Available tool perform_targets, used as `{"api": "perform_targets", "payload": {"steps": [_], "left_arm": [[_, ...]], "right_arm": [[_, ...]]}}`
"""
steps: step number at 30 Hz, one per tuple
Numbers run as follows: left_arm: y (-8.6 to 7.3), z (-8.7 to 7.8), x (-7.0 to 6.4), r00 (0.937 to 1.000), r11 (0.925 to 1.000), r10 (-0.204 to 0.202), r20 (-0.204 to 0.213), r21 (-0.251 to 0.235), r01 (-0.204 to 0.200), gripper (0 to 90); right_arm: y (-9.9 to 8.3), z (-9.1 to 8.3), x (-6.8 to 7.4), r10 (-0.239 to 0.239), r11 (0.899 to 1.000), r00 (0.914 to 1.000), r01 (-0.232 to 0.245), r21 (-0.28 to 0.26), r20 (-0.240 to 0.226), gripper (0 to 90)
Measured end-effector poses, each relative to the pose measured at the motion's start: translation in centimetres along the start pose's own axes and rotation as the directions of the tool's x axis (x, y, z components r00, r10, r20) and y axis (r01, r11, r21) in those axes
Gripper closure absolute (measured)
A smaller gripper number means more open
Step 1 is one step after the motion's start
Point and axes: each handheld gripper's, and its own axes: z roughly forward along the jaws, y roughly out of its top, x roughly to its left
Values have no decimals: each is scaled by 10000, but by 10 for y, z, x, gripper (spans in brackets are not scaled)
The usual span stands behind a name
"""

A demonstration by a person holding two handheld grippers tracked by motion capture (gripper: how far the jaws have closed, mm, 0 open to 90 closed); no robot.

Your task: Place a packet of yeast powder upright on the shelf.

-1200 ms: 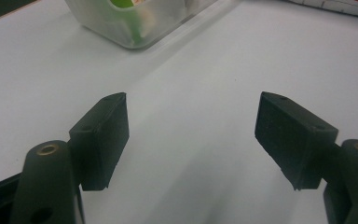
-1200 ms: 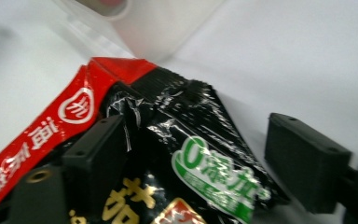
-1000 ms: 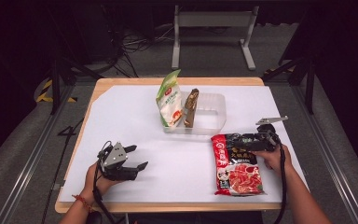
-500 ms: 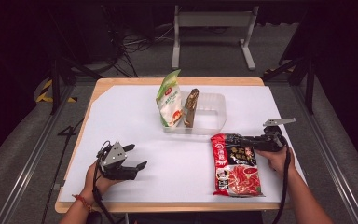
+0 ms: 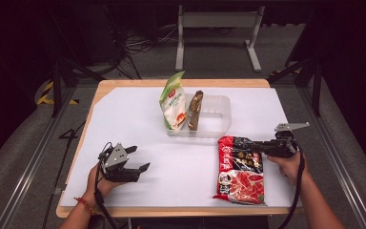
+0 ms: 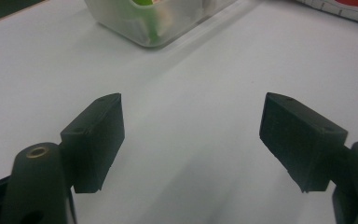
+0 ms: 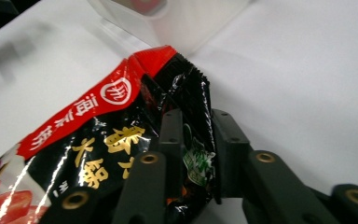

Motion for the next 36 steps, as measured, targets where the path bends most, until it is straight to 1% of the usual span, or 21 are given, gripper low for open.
{"api": "perform_targets", "payload": {"steps": [1, 4, 5, 7, 9, 10, 11, 14, 15, 16, 18, 19, 20, 21, 22, 26, 28, 29, 32, 34, 36], "left_arm": [[0, 0, 0, 10000, 10000, -8, 10, -37, 8, 228], [0, -1, -1, 10000, 10000, -25, 7, -16, 25, 231], [0, -1, -1, 10000, 10000, -44, 5, -41, 44, 231], [0, -2, -1, 10000, 10000, -31, -47, -33, 30, 231], [0, -2, -1, 10000, 10000, -7, -60, -26, 7, 230], [0, -2, -1, 10000, 10000, -7, -60, -26, 7, 230], [0, -1, -1, 10000, 10000, -17, -41, -51, 17, 230], [0, -1, -1, 10000, 9999, 57, -2, -106, -57, 228], [0, -1, -1, 10000, 9999, 38, 0, -108, -38, 228], [0, -1, -1, 10000, 9999, 76, 6, -103, -75, 227], [-1, -2, -1, 10000, 9999, 81, 10, -100, -81, 227], [-1, -2, 0, 10000, 9999, 94, -8, -96, -94, 227], [-1, -2, 0, 10000, 9999, 94, -8, -96, -94, 226], [-2, -2, 0, 10000, 9999, 65, 1, -103, -65, 226], [-2, -2, 0, 10000, 9999, 81, -9, -97, -81, 225], [-2, -3, 0, 9999, 9999, 110, -67, -23, -111, 224], [-3, -4, 0, 9999, 9999, 92, -86, -75, -92, 223], [-3, -5, 0, 9999, 9999, 58, -119, -88, -59, 224], [-4, -6, 1, 9999, 9999, -6, -152, -128, 4, 224], [-4, -7, 1, 9998, 9999, -13, -216, -126, 10, 225], [-4, -7, 0, 9997, 9999, -6, -231, -112, 3, 225]], "right_arm": [[0, 1, 0, 54, 10000, 10000, -54, 45, 16, 707], [0, 5, -2, 221, 9997, 9998, -221, 103, -16, 616], [0, 6, -1, 192, 9997, 9998, -193, 121, 30, 594], [1, 9, -1, 224, 9996, 9996, -227, 169, 174, 504], [2, 14, 0, 254, 9994, 9997, -256, 249, 60, 439], [2, 14, 0, 254, 9994, 9997, -256, 249, 60, 439], [3, 17, 0, 173, 9992, 9997, -180, 348, 199, 424], [6, 28, 5, 71, 9983, 9998, -80, 570, 160, 353], [7, 31, 6, 69, 9979, 9998, -82, 637, 206, 349], [9, 34, 7, 113, 9976, 9999, -115, 689, 36, 353], [10, 36, 8, 24, 9976, 9999, -32, 694, 113, 410], [10, 36, 7, 32, 9975, 10000, -34, 709, 28, 456], [10, 36, 7, 32, 9975, 10000, -34, 709, 28, 456], [10, 36, 7, 63, 9980, 10000, -61, 632, -37, 532], [10, 33, 6, 113, 9993, 9998, -108, 360, -136, 622], [8, 26, 1, 108, 9999, 9971, -104, 61, -753, 784], [8, 22, 0, 135, 9999, 9951, -138, -23, -981, 839], [7, 20, 0, 45, 10000, 9945, -51, -57, -1050, 854], [8, 14, 2, 21, 9998, 9930, -46, -202, -1180, 865], [9, 10, 4, -135, 9997, 9931, 108, -232, -1169, 871], [11, 5, 8, -188, 9991, 9925, 141, -400, -1208, 874]]}}
